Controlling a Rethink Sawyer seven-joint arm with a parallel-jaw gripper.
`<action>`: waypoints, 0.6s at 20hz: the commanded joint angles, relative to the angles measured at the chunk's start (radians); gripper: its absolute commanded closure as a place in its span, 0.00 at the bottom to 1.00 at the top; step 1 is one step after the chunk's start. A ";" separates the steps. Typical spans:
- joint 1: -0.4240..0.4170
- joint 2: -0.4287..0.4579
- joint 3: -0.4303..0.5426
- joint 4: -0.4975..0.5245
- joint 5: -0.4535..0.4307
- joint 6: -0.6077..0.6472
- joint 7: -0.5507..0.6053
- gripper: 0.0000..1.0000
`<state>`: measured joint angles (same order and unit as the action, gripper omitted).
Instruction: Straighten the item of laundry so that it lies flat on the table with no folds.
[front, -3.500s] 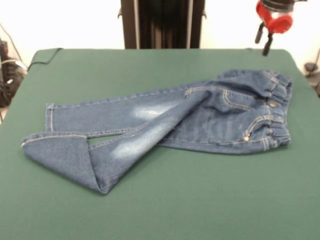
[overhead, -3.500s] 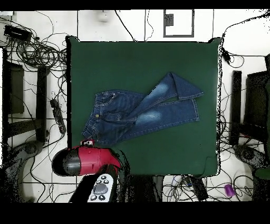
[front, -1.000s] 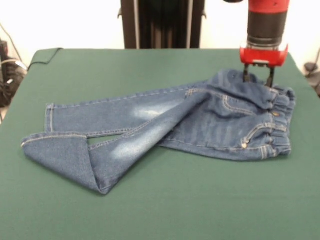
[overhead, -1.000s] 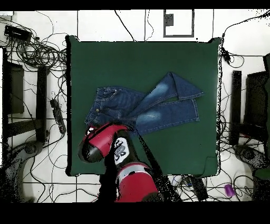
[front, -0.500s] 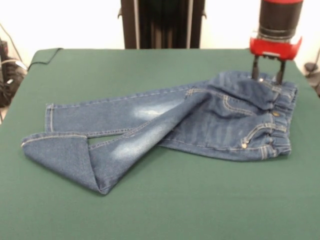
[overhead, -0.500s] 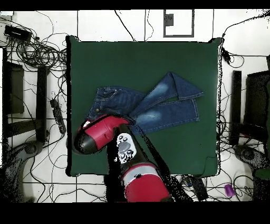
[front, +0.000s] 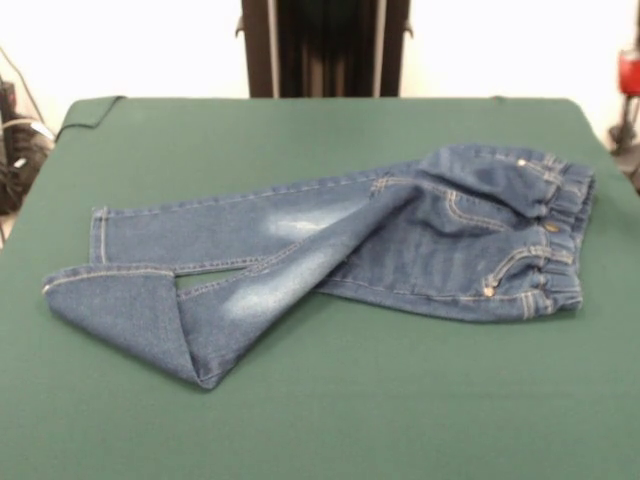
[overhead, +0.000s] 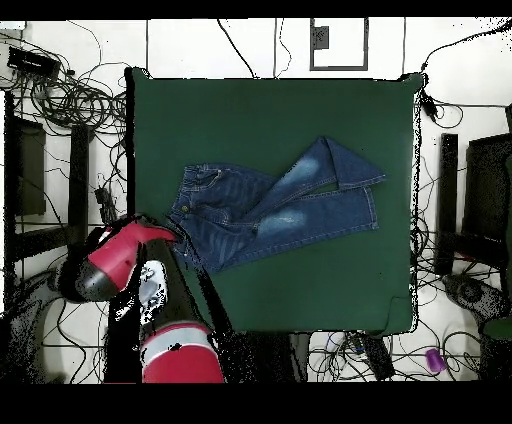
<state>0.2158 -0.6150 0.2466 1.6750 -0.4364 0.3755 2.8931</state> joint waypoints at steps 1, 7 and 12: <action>0.065 0.038 -0.051 -0.040 0.087 0.031 0.124 0.00; -0.084 -0.070 0.013 0.069 0.082 0.098 -0.066 0.00; -0.148 -0.083 0.030 0.072 0.041 0.123 -0.141 0.00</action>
<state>0.1598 -0.6872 0.2446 1.6855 -0.3890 0.3757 2.8931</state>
